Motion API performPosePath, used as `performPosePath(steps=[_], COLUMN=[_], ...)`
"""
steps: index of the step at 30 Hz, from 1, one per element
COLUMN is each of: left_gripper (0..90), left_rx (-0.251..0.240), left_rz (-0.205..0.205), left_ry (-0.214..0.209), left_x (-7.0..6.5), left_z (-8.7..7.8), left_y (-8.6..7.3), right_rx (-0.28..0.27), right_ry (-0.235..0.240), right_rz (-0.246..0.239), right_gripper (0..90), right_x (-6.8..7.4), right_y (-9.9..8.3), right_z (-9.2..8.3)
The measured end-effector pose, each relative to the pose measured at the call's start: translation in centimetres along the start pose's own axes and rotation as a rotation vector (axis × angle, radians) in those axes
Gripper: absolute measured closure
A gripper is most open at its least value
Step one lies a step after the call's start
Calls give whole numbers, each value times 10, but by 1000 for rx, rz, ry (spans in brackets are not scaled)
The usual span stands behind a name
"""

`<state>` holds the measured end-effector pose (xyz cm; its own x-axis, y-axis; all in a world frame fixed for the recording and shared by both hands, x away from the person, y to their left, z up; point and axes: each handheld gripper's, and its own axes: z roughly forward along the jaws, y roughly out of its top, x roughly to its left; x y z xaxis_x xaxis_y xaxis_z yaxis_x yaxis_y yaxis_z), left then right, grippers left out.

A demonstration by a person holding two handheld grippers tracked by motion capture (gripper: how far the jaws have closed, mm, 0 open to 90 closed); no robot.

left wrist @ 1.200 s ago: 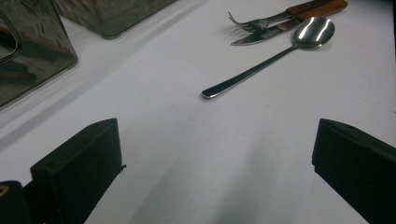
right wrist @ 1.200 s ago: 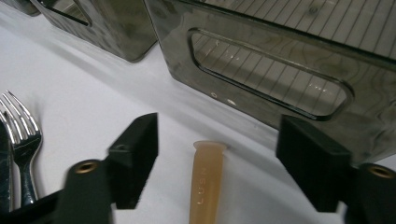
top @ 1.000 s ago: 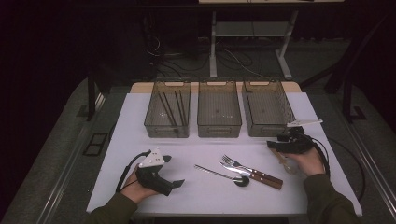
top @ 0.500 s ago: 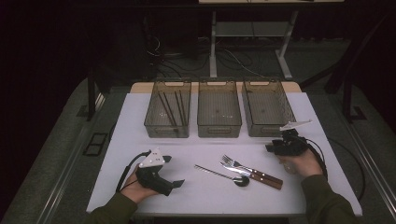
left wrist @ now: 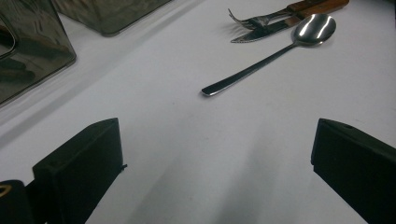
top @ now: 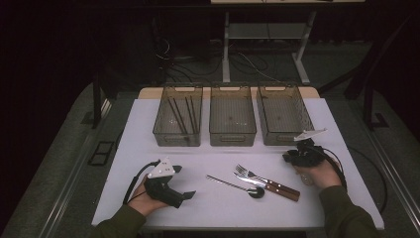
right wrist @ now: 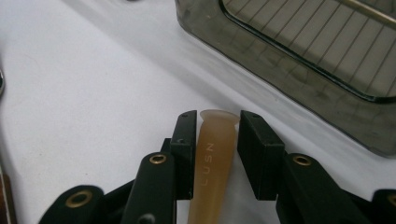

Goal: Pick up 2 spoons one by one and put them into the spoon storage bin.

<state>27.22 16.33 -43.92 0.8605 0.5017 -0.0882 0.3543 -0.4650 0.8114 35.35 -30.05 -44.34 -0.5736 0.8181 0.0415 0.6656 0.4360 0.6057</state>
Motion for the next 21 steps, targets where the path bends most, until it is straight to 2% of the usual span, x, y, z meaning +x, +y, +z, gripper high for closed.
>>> performPosePath(steps=[2, 9, 21], left_gripper=[11, 11, 11], left_rx=[-1, -2, -5], left_rz=[-1, -1, -5], left_ry=[-1, -1, -2], left_x=[0, 0, 0], left_z=[0, 0, 0], left_y=[0, 0, 0], right_rx=[-1, 7, -25], right_ry=[-7, -11, 35], right_rz=[-15, -14, 23], right_gripper=[682, 728, 730], right_x=[1, 2, -1], right_y=[0, 1, 3], right_z=[0, -1, -5])
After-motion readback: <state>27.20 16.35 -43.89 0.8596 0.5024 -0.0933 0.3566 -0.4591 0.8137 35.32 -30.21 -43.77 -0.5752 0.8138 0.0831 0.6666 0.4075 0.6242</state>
